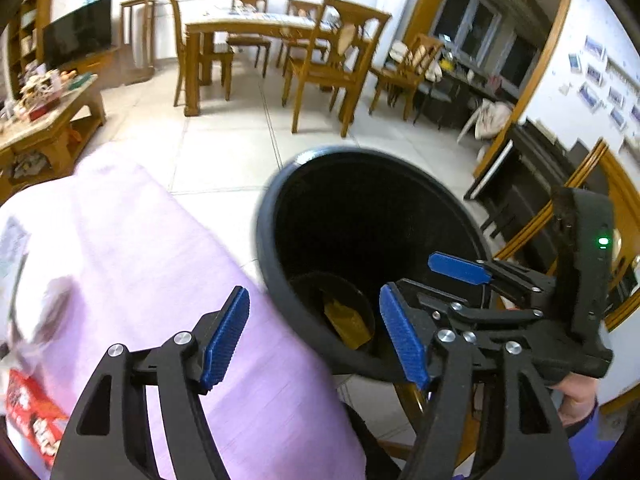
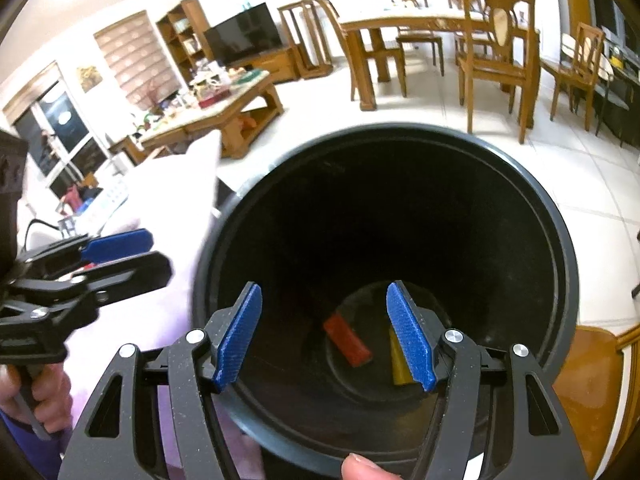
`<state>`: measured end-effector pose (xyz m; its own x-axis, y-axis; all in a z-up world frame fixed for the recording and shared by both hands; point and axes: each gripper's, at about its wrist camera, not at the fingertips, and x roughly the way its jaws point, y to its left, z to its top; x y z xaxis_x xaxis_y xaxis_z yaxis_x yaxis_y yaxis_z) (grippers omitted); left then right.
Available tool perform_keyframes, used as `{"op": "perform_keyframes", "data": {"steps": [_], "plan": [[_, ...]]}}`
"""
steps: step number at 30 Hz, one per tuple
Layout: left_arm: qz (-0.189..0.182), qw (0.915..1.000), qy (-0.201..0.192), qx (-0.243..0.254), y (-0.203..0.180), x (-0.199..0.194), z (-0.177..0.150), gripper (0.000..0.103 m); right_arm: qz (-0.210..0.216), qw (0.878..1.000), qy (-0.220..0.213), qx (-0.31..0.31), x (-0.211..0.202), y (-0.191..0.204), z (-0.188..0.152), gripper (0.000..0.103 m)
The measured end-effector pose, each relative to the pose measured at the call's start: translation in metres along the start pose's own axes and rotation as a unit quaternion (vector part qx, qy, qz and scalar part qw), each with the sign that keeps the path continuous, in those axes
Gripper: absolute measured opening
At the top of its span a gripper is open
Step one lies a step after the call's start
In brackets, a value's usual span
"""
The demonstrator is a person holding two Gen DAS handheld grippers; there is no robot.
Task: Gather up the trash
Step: 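Grasp the tan paper packet with left gripper while right gripper grasps blue-green carton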
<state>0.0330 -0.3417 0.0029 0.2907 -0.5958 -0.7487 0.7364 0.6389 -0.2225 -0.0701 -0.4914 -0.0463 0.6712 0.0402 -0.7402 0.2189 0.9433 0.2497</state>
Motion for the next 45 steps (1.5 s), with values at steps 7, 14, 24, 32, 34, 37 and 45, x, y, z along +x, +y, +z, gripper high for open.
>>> {"op": "perform_keyframes", "data": {"steps": [7, 14, 24, 32, 34, 37, 45], "plan": [[0.043, 0.9958, -0.058, -0.056, 0.066, -0.071, -0.032, 0.070, 0.037, 0.998, 0.002, -0.048, 0.015, 0.083, 0.017, 0.070], [0.134, 0.9756, -0.109, -0.136, 0.169, -0.152, -0.081, 0.070, 0.095, 0.990, 0.016, -0.103, 0.046, 0.192, 0.041, 0.070], [0.236, 0.9433, -0.078, -0.220, 0.309, -0.193, -0.134, 0.058, 0.136, 0.983, 0.068, -0.105, 0.122, 0.321, 0.092, 0.070], [0.229, 0.9477, -0.026, -0.221, 0.345, -0.176, -0.153, 0.046, 0.051, 0.985, 0.094, -0.133, 0.175, 0.374, 0.099, 0.074], [0.226, 0.9489, -0.018, -0.220, 0.346, -0.172, -0.156, 0.039, 0.036, 0.984, 0.098, -0.141, 0.184, 0.380, 0.096, 0.074], [0.220, 0.9499, -0.013, -0.221, 0.349, -0.168, -0.159, 0.035, 0.005, 0.982, 0.102, -0.159, 0.198, 0.387, 0.092, 0.074], [0.196, 0.9484, -0.033, -0.247, 0.363, -0.175, -0.165, 0.033, -0.001, 0.983, 0.084, -0.165, 0.198, 0.377, 0.081, 0.060]]}}
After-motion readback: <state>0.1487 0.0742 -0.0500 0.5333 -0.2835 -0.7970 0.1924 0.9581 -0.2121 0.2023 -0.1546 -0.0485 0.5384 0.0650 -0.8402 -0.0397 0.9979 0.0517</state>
